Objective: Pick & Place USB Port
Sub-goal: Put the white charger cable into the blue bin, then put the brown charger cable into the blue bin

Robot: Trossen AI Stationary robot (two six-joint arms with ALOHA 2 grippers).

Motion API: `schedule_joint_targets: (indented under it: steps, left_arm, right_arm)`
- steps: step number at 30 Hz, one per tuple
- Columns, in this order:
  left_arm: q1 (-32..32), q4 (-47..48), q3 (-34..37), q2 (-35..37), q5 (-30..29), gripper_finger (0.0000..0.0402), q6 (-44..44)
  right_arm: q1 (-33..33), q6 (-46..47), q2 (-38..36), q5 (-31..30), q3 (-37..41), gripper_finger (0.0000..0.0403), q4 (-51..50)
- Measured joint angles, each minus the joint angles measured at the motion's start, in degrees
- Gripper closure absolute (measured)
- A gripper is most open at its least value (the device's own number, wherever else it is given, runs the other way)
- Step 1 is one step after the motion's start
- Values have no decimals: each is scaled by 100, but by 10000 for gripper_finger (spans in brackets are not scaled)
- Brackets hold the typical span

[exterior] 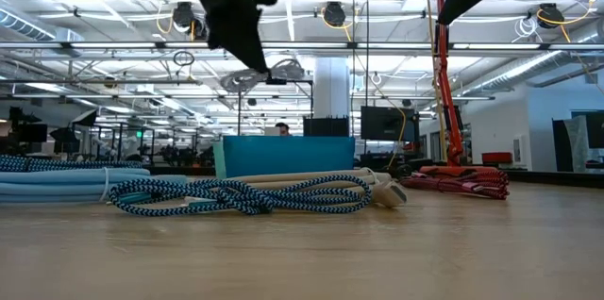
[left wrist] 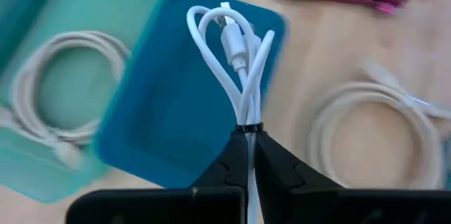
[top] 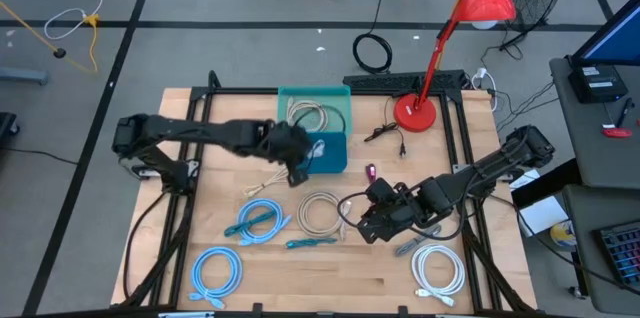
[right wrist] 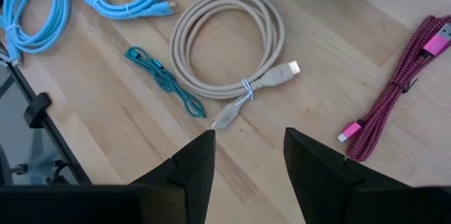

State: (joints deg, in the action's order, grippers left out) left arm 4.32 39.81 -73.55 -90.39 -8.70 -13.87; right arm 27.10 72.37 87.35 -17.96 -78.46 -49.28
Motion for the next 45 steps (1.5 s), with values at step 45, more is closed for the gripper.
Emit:
schedule_joint_targets:
  steps: [45]
  left_arm:
    - [491, -456, -189, -962, 1031, 290, 583]
  right_arm:
    - [152, 601, -2, -11, 0, 241, -31]
